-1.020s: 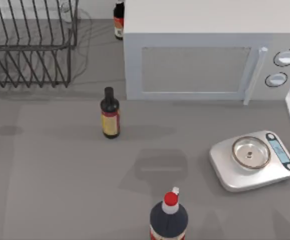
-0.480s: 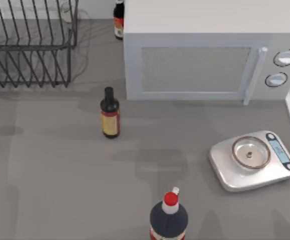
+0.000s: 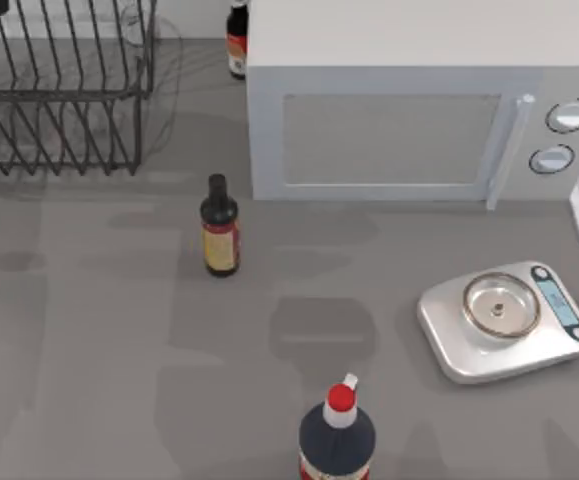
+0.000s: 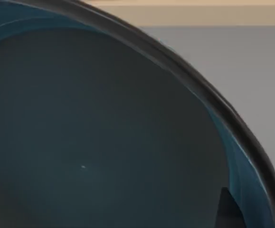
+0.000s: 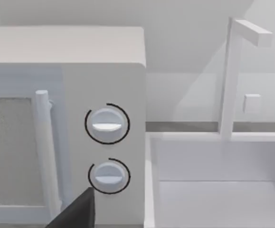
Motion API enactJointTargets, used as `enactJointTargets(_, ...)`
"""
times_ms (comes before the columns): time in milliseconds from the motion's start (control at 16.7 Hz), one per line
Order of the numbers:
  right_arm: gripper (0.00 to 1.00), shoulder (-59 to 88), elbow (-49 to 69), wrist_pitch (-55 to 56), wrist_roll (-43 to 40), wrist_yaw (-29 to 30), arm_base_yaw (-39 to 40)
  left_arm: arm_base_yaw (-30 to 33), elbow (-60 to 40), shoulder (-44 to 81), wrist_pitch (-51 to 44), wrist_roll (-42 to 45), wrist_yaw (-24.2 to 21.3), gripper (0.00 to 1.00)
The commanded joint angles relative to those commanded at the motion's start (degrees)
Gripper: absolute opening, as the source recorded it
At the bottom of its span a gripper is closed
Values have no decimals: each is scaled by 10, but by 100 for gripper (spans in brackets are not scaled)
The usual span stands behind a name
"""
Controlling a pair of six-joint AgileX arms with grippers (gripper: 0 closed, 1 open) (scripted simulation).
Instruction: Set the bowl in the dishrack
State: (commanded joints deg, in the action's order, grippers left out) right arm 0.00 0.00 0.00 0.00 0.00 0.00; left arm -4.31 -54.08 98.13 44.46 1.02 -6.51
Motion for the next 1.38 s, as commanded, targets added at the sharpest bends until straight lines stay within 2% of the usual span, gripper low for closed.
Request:
enactJointTargets(420, 100, 0, 0, 0, 0, 0, 0, 5, 12, 24, 31, -1, 5, 0)
enactJointTargets(1200, 100, 0, 0, 0, 0, 0, 0, 5, 12, 24, 31, -1, 5, 98)
enactJointTargets(1380, 100, 0, 0, 0, 0, 0, 0, 5, 12, 24, 31, -1, 5, 100)
